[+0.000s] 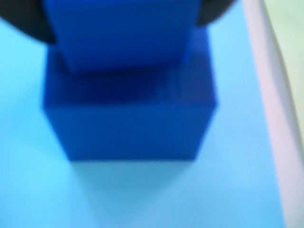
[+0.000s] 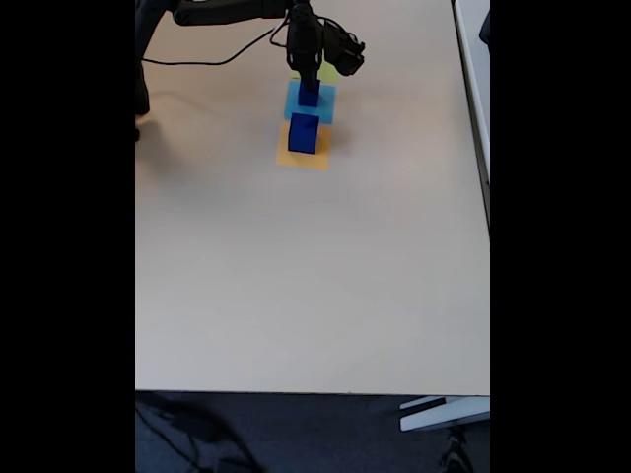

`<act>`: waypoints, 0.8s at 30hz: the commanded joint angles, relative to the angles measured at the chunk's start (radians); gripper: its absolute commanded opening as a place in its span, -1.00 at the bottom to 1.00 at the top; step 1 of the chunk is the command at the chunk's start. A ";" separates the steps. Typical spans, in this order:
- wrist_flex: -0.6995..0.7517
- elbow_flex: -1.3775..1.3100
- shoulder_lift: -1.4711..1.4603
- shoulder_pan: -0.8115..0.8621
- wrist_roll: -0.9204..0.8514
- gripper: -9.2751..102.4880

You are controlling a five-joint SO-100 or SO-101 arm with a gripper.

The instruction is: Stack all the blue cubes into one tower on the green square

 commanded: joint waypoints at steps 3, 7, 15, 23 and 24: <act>-0.020 -0.005 0.094 -0.002 0.003 -0.81; -0.020 -0.005 0.094 -0.002 0.002 -0.81; -0.023 -0.003 0.092 -0.005 0.008 -0.79; -0.025 0.000 0.091 -0.008 0.012 -0.77; -0.025 0.000 0.091 -0.008 0.011 -0.77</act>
